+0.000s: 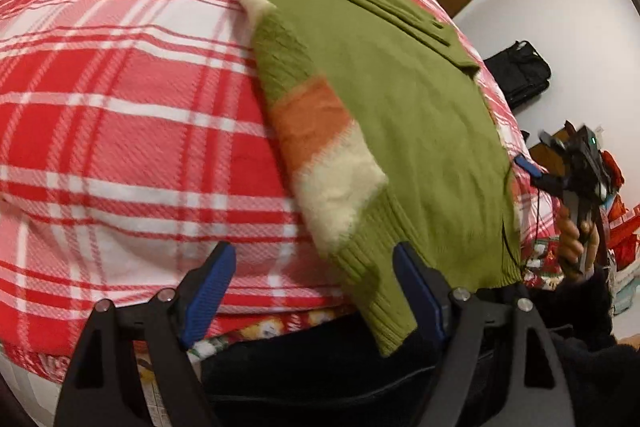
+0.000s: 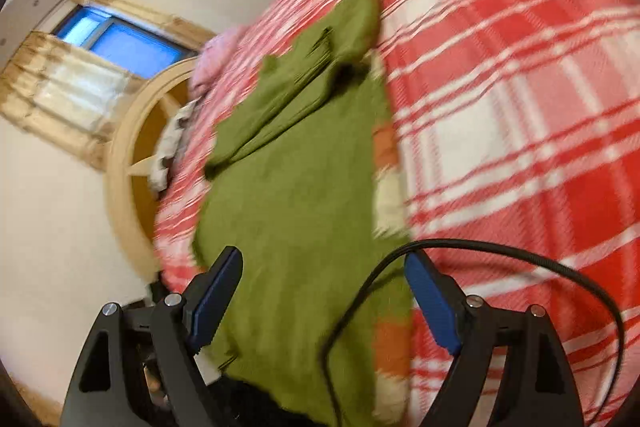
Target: Fold small clothes
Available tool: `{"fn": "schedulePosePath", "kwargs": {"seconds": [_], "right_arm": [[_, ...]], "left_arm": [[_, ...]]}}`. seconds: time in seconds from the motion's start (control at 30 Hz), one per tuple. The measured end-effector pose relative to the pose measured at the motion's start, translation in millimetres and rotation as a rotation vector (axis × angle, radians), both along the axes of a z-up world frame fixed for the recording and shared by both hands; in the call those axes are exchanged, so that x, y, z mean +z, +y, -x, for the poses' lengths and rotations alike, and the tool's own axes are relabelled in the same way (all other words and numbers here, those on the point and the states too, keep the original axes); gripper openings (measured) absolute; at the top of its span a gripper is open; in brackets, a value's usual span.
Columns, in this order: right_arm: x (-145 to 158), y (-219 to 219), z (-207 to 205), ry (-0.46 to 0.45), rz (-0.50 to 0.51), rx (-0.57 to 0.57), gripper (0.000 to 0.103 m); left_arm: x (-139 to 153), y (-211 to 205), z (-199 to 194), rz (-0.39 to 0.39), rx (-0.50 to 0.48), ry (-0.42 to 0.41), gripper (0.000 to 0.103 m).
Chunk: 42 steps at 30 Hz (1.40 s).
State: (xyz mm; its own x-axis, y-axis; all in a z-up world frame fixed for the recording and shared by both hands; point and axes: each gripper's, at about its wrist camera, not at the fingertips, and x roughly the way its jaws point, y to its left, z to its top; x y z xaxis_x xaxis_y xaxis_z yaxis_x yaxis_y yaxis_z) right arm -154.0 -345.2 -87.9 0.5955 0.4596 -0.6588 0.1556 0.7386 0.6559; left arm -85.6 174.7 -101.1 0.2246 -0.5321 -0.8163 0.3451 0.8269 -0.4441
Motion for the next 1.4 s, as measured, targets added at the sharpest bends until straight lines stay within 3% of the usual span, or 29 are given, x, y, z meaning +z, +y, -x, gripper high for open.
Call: {"fn": "schedulePosePath", "kwargs": {"seconds": [0.07,0.13,0.2,0.33,0.37,0.43,0.5,0.57,0.63,0.73,0.9,1.07,1.2,1.3,1.4], "right_arm": [[13.1,-4.6,7.4,-0.026,0.054,0.003,0.084],[33.5,-2.4,21.9,-0.079,0.095,0.03,0.084],[52.1,0.1,39.3,-0.126,0.129,0.058,0.084],[86.8,-7.7,86.0,-0.208,0.183,0.051,0.084],[90.0,-12.4,94.9,-0.214,0.203,0.031,0.084],[100.0,-22.9,112.3,-0.208,0.286,-0.029,0.084],[105.4,-28.1,124.2,-0.204,0.362,-0.055,0.084],[105.8,-30.5,127.0,-0.209,0.346,-0.046,0.084],[103.5,-28.8,124.8,-0.22,0.309,-0.036,0.084],[97.6,-18.5,114.5,-0.215,0.278,-0.009,0.084],[84.0,-0.9,98.6,-0.2,0.281,0.03,0.084],[75.0,1.1,93.9,-0.193,0.273,0.015,0.084],[68.6,1.3,88.6,-0.194,0.239,0.016,0.084],[65.1,10.0,80.7,-0.191,0.218,0.03,0.084],[67.1,36.8,71.7,-0.234,0.317,0.077,0.084]], "left_arm": [[7.8,-11.3,13.6,0.003,-0.073,-0.047,0.083],[14.1,-21.4,26.6,0.003,-0.139,-0.109,0.091],[14.6,-26.7,31.3,-0.004,-0.15,-0.146,0.094],[-9.9,-33.1,17.6,0.05,-0.125,-0.014,0.089],[-15.6,-34.4,15.5,0.064,-0.119,0.019,0.084],[-28.0,-39.8,12.7,0.076,-0.133,0.082,0.053],[-30.6,-43.2,12.6,0.073,-0.133,0.077,0.042],[-25.8,-42.8,12.4,0.104,-0.15,0.068,0.024],[-17.3,-47.3,9.1,0.123,-0.144,0.058,0.017],[4.0,-50.3,7.0,0.145,-0.142,-0.003,0.014],[66.0,-63.0,-15.1,0.293,-0.121,-0.144,0.013],[113.6,-81.7,-79.1,0.341,-0.052,-0.233,0.013],[106.2,-93.5,-146.6,0.284,0.095,-0.208,0.013],[73.3,-97.7,-192.1,0.218,0.202,-0.091,0.016],[44.5,-100.9,-220.1,0.18,0.24,0.0,0.016]]}}
